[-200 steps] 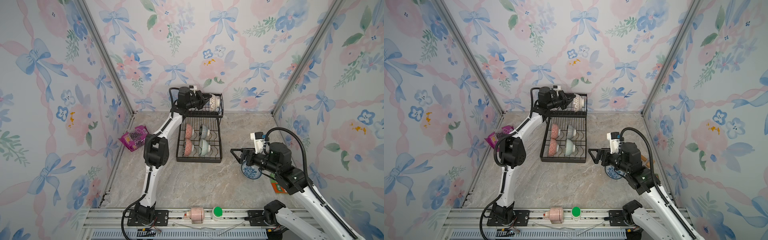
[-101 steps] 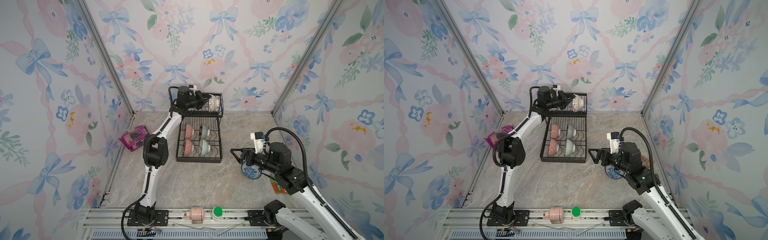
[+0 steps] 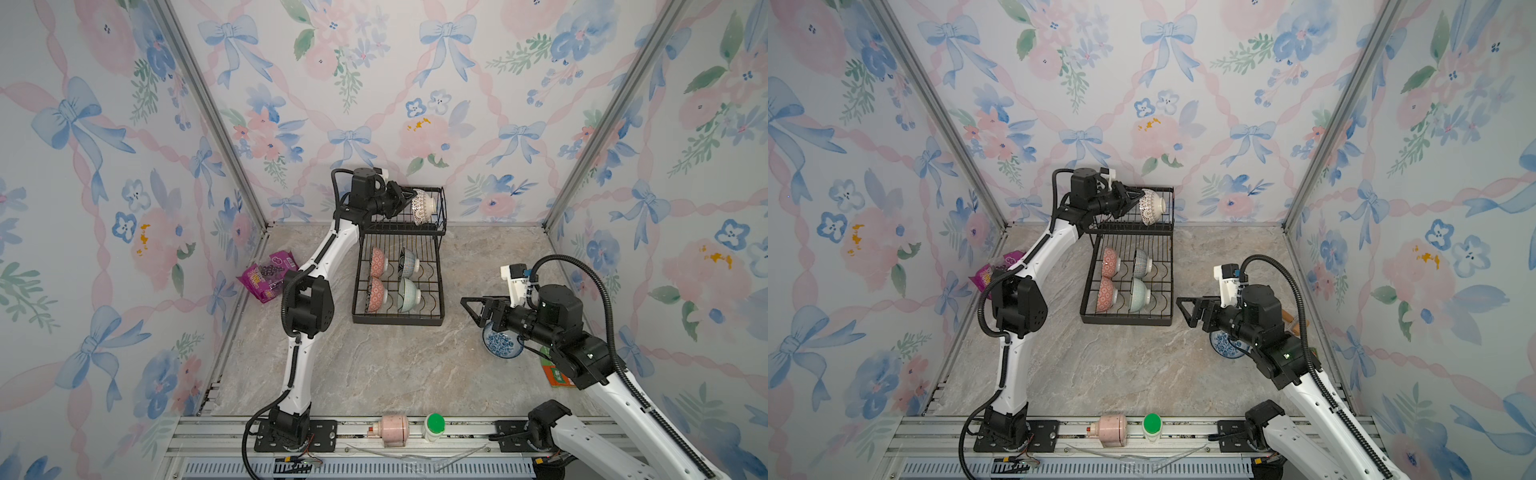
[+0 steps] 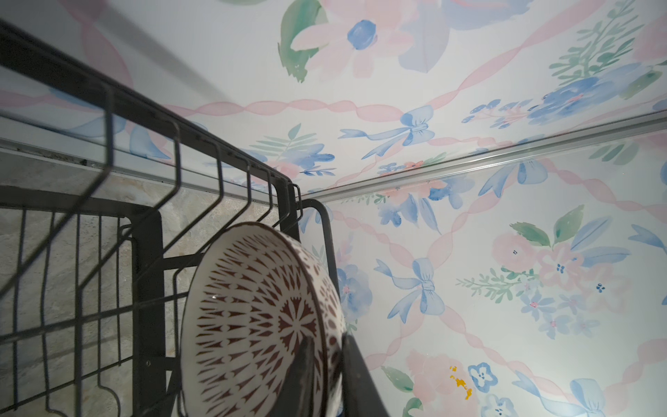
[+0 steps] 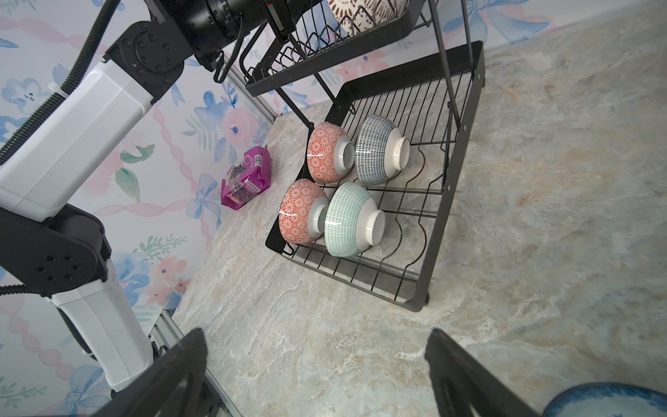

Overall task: Load bowls into a dish rack
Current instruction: Place the bowl in the dish rack.

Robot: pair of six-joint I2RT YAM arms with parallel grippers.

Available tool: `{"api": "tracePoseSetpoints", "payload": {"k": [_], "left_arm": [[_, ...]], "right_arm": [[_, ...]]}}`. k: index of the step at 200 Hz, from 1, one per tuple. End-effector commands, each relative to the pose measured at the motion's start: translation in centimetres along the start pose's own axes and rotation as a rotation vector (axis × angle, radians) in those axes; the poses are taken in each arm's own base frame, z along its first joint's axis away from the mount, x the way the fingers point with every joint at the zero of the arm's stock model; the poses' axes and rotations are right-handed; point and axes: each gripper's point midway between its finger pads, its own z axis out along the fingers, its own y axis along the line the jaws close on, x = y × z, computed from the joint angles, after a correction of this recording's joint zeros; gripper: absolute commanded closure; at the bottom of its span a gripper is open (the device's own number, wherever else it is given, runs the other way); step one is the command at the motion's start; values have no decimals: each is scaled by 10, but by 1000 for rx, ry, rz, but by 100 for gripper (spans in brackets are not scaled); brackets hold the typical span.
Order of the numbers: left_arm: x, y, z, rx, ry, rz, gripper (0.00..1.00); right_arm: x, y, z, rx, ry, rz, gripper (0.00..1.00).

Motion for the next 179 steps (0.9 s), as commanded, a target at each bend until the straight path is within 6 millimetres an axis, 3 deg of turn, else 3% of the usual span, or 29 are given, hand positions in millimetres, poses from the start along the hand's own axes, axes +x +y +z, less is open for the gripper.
{"api": "tracePoseSetpoints", "payload": {"k": [1,179], "left_arm": [[2,10,-12,-84,10,3,82],[-10,34,-30,-245,-41,125,72]], "right_arm": [[-2,7,1,-28,-6,1,4],[0,9,9,-37,6,-1,4]]}}
